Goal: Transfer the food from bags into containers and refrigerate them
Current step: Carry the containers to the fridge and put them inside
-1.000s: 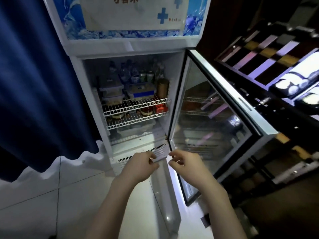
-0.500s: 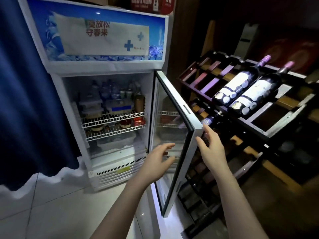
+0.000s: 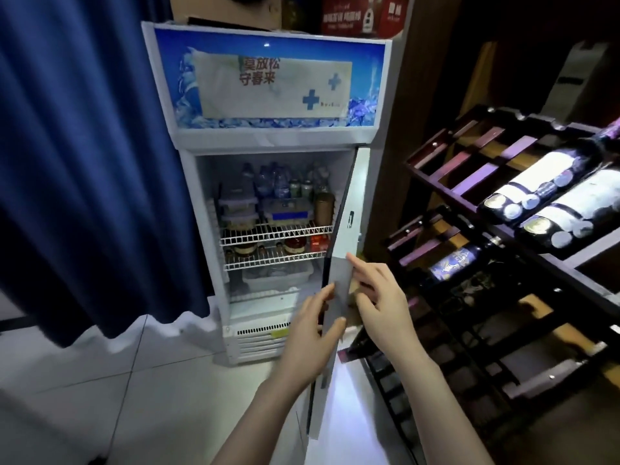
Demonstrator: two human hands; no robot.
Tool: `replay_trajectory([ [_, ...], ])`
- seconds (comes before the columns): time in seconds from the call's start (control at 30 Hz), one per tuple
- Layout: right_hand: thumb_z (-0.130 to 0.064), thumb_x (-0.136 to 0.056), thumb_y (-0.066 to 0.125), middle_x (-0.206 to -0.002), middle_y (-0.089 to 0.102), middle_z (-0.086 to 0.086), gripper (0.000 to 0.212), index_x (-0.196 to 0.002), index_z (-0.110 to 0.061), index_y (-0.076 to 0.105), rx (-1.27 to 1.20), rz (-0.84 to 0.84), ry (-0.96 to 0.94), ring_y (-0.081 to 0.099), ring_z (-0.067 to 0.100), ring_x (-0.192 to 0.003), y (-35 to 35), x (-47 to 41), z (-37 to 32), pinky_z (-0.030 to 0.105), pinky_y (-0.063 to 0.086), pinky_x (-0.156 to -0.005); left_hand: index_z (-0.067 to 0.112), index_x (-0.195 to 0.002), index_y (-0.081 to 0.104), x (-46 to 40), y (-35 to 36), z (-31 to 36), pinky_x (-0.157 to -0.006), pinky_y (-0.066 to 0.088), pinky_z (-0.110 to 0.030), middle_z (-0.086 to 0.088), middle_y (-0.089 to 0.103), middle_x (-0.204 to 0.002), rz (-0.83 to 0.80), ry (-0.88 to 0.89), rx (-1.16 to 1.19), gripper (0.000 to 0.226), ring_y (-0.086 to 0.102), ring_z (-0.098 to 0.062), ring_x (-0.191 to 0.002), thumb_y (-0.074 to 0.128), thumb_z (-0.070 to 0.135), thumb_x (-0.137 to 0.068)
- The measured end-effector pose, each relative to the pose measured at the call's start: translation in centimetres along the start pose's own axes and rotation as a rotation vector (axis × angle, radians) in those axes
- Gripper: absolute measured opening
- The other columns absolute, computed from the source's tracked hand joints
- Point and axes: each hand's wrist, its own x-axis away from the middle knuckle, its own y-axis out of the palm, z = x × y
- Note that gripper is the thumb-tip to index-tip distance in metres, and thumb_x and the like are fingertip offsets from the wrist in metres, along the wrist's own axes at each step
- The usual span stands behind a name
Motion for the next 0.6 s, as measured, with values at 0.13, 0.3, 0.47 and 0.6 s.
replay_trajectory([
  [0.13, 0.002, -0.091, 0.045, -0.127, 0.049, -0.016, 0.06, -0.139, -0.035, 0.044, -0.067, -0.187, -0.033, 0.051, -0.004, -0.117, 5.1, -2.9, -1.7, 0.021, 0.048, -0.099, 0.045, -0.143, 0.035, -1.4, -3.4, -2.9, -0.095, 0.051, -0.022, 0.015, 0.046, -0.132, 0.185, -0.076, 0.012, 0.063, 0.047, 0.003, -0.12, 0.061, 0.02, -0.091],
  [0.3, -0.008, -0.094, 0.05, -0.146, 0.034, -0.021, 0.061, -0.143, -0.04, 0.034, 0.059, -0.237, -0.154, 0.031, -0.007, -0.133, 11.1, -8.6, -3.1, 0.014, 0.03, -0.106, 0.042, -0.146, 0.031, -5.0, -9.4, -6.5, -0.104, 0.045, -0.034, 0.012, 0.039, -0.131, 0.342, -0.116, -0.03, 0.066, 0.047, -0.006, -0.121, 0.061, 0.023, -0.091],
  [0.47, -0.011, -0.093, 0.055, -0.155, 0.022, -0.016, 0.059, -0.145, -0.03, 0.036, 0.241, -0.237, -0.278, 0.021, 0.002, -0.141, 18.3, -15.1, -3.8, 0.031, 0.033, -0.114, 0.048, -0.142, 0.034, -9.6, -15.4, -10.5, -0.106, 0.045, -0.037, 0.022, 0.039, -0.128, 0.417, -0.131, 0.037, 0.063, 0.047, -0.001, -0.123, 0.06, 0.022, -0.091],
  [0.6, -0.007, -0.091, 0.057, -0.156, 0.018, -0.016, 0.064, -0.147, -0.03, 0.034, 0.271, -0.237, -0.313, 0.018, 0.002, -0.143, 23.3, -19.3, -4.0, 0.033, 0.03, -0.116, 0.056, -0.136, 0.033, -13.7, -19.1, -13.1, -0.107, 0.044, -0.034, 0.027, 0.041, -0.136, 0.449, -0.125, 0.05, 0.063, 0.045, 0.004, -0.126, 0.061, 0.021, -0.092],
])
